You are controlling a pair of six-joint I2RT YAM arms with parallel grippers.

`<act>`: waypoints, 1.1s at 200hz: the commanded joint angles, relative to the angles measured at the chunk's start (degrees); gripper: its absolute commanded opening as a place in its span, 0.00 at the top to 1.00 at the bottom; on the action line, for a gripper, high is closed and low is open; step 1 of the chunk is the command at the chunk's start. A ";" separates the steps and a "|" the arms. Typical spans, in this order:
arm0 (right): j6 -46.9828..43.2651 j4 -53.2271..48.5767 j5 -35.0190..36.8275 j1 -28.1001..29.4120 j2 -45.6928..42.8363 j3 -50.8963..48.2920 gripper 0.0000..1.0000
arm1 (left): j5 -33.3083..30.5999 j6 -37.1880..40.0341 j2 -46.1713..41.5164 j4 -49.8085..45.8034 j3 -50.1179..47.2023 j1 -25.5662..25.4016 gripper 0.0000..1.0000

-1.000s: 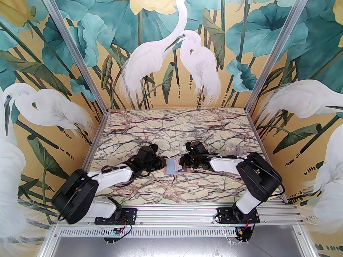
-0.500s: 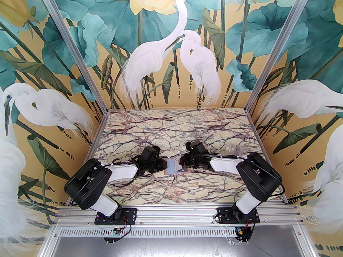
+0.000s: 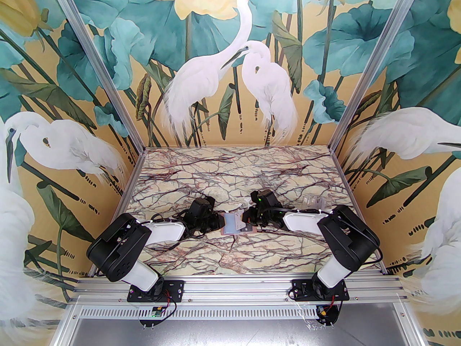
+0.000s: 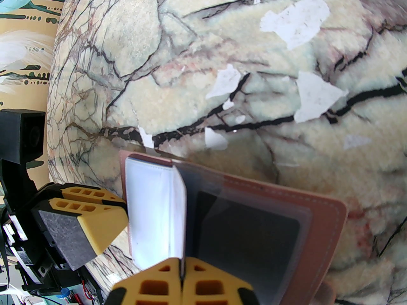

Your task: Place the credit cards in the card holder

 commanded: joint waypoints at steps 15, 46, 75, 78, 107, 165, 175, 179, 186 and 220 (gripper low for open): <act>0.79 -1.59 0.08 -0.14 0.51 -1.47 1.00 | -1.51 0.03 1.87 -1.01 -1.11 0.03 0.80; 0.96 -1.48 -0.11 0.14 0.68 -1.31 1.00 | -1.45 0.03 1.96 -0.84 -1.12 0.03 0.80; 1.08 -1.34 -0.19 0.59 1.11 -1.23 1.00 | -1.47 0.02 2.04 -0.89 -1.09 0.03 0.80; 1.09 -1.31 -0.19 0.55 1.13 -1.20 1.00 | -1.47 0.03 1.97 -0.84 -1.07 0.01 0.80; 1.08 -1.42 -0.20 1.18 1.78 -0.58 1.00 | -1.45 0.03 2.12 -0.66 -1.09 0.02 0.80; 1.43 -1.32 -0.02 2.13 2.96 0.30 1.00 | -1.43 0.04 2.09 -0.57 -1.32 0.06 0.80; 1.51 -1.27 0.07 2.22 2.97 0.31 1.00 | -1.38 0.03 2.10 -0.57 -1.30 0.04 0.80; 1.56 -1.30 0.19 2.22 2.97 0.29 1.00 | -1.38 0.04 2.09 -0.50 -1.28 0.06 0.80; 1.64 -1.36 0.25 2.22 2.97 0.30 1.00 | -1.38 -0.01 2.05 -0.49 -1.25 0.06 0.80; 1.78 -1.12 -0.01 2.51 3.41 0.41 1.00 | -1.39 0.04 2.05 -0.48 -1.34 0.00 0.80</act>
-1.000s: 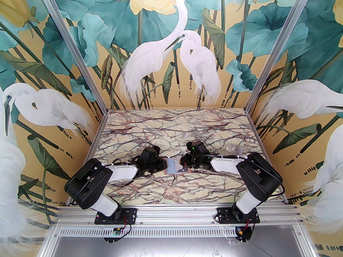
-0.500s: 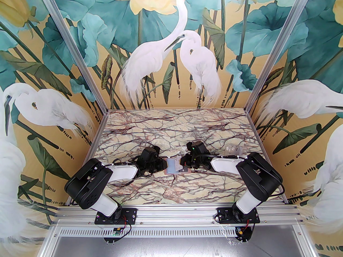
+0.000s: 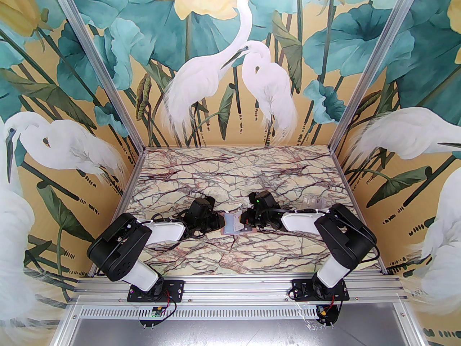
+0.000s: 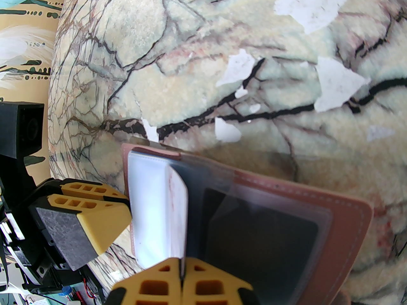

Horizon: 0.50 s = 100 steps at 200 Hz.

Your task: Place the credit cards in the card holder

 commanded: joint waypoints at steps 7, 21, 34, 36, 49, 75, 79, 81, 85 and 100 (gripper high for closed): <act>0.37 -2.64 0.53 0.79 1.86 0.24 1.00 | -1.54 0.03 1.73 -0.87 -1.35 0.01 0.80; 0.35 -2.77 0.57 0.73 1.91 0.29 1.00 | -1.49 0.04 1.66 -0.87 -1.34 0.03 0.80; 0.36 -2.97 0.53 0.84 2.12 0.56 1.00 | -1.49 -0.01 1.67 -0.88 -1.36 0.01 0.80; 0.39 -3.05 0.49 0.85 2.12 0.59 1.00 | -1.49 0.03 1.70 -0.86 -1.37 0.06 0.80; 0.38 -3.11 0.57 0.82 2.21 0.60 1.00 | -1.47 0.04 1.71 -0.90 -1.34 -0.01 0.80; 0.22 -3.23 0.53 0.82 2.13 0.73 0.99 | -1.49 0.03 1.60 -0.91 -1.53 0.00 0.80; 0.24 -3.34 0.57 0.84 2.06 0.69 0.98 | -1.47 0.04 1.59 -0.90 -1.53 -0.01 0.80; 0.23 -3.34 0.57 0.82 2.04 0.68 0.97 | -1.53 0.04 1.57 -0.86 -1.57 -0.01 0.80; 0.11 -3.47 0.60 0.82 2.04 0.68 0.94 | -1.53 0.04 1.61 -0.85 -1.55 -0.01 0.80; -0.22 -3.94 0.65 0.82 1.69 0.69 0.89 | -1.49 0.01 1.60 -0.93 -1.54 -0.01 0.80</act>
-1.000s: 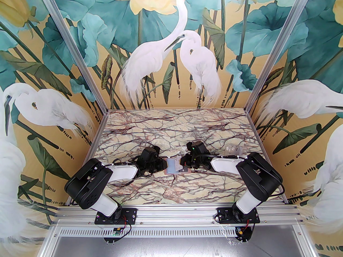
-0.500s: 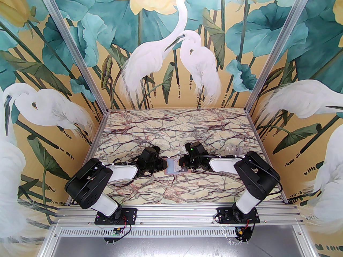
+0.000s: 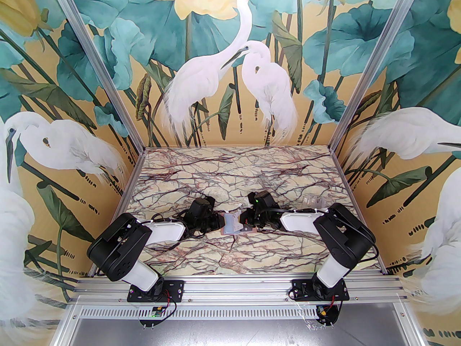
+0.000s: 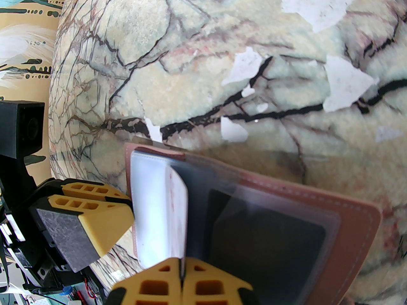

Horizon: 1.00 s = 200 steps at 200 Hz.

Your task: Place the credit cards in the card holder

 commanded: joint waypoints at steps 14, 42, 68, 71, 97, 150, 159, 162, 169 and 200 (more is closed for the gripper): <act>-0.25 -3.97 0.77 0.56 1.10 0.33 0.89 | -1.58 0.04 1.49 -1.03 -1.51 0.00 0.80; -0.28 -4.12 0.75 0.60 1.18 0.44 0.97 | -1.61 0.04 1.55 -1.03 -1.64 -0.01 0.80; -0.31 -4.28 0.84 0.56 0.85 0.25 1.00 | -1.74 -0.05 1.51 -0.94 -1.72 -0.01 0.80; -0.24 -4.33 0.83 0.56 0.83 0.24 1.00 | -1.74 -0.05 1.54 -0.96 -1.74 0.01 0.80; -0.37 -4.47 0.94 0.60 0.57 0.05 1.00 | -1.74 -0.05 1.49 -0.85 -1.69 -0.01 0.80; -0.45 -4.56 0.46 0.56 0.92 0.21 1.00 | -1.74 -0.05 1.56 -0.82 -1.82 0.00 0.80; -0.38 -4.56 0.53 0.60 0.96 0.27 1.00 | -1.74 -0.07 1.62 -0.77 -1.82 -0.01 0.80; -0.45 -4.63 0.52 0.56 1.00 0.25 1.00 | -1.74 -0.12 1.58 -0.76 -1.81 0.06 0.80; -0.41 -4.73 0.41 0.56 1.08 0.44 1.00 | -1.74 -0.13 1.63 -0.77 -1.78 0.06 0.80; -0.38 -4.87 0.22 0.56 1.27 0.51 1.00 | -1.74 -0.14 1.61 -0.76 -1.74 0.00 0.80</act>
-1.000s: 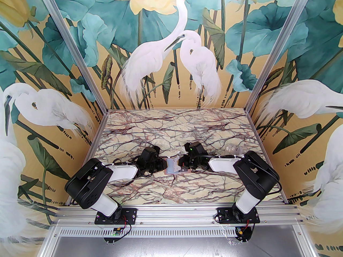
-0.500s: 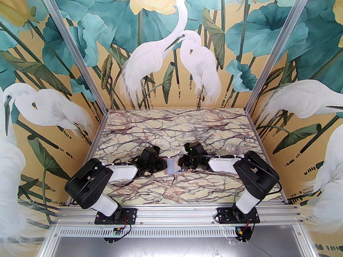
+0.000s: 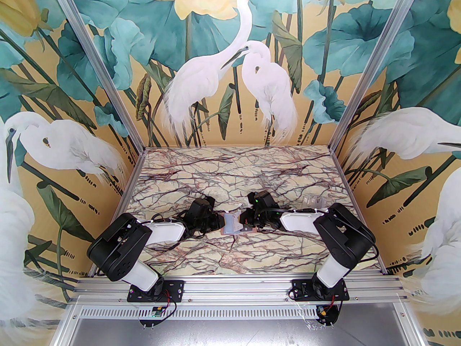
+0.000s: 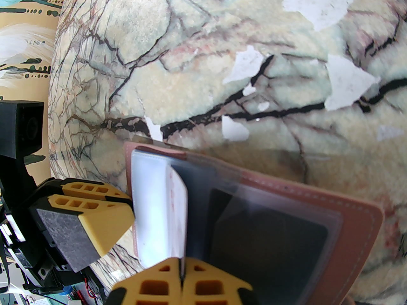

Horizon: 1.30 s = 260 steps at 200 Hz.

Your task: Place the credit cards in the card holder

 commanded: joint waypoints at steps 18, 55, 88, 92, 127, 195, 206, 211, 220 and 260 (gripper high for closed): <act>-0.10 -4.12 0.17 0.56 1.38 0.15 1.00 | -1.76 -0.08 1.64 -1.35 -1.51 -0.01 0.80; 0.21 -4.22 0.33 0.71 1.45 0.18 1.00 | -1.61 -0.11 1.84 -1.33 -1.55 0.03 0.80; 1.23 -4.26 0.63 0.94 1.47 -0.13 1.00 | -1.68 -0.12 1.77 -1.36 -1.51 0.03 0.80; 1.30 -4.21 0.59 0.96 1.47 -0.17 1.00 | -1.67 -0.12 1.80 -1.32 -1.49 0.04 0.80; 1.70 -4.14 1.11 1.16 1.29 -0.41 1.00 | -1.67 -0.12 1.84 -1.31 -1.56 -0.01 0.80; 0.94 -5.63 2.15 1.22 0.38 0.06 0.76 | -1.76 -0.12 1.70 -1.23 -1.64 -0.01 0.80; 0.60 -6.58 2.69 1.15 0.26 0.57 0.73 | -1.76 -0.08 1.69 -1.23 -1.70 0.03 0.80; 0.33 -6.99 2.92 1.16 0.08 0.78 0.71 | -1.76 -0.12 1.71 -1.24 -1.72 -0.01 0.80; 0.02 -7.64 3.25 1.17 -0.10 1.01 0.69 | -1.75 -0.12 1.67 -1.30 -1.72 0.06 0.80; -0.53 -8.68 3.48 1.07 -0.86 1.66 0.61 | -1.76 -0.12 1.72 -1.19 -1.74 0.03 0.80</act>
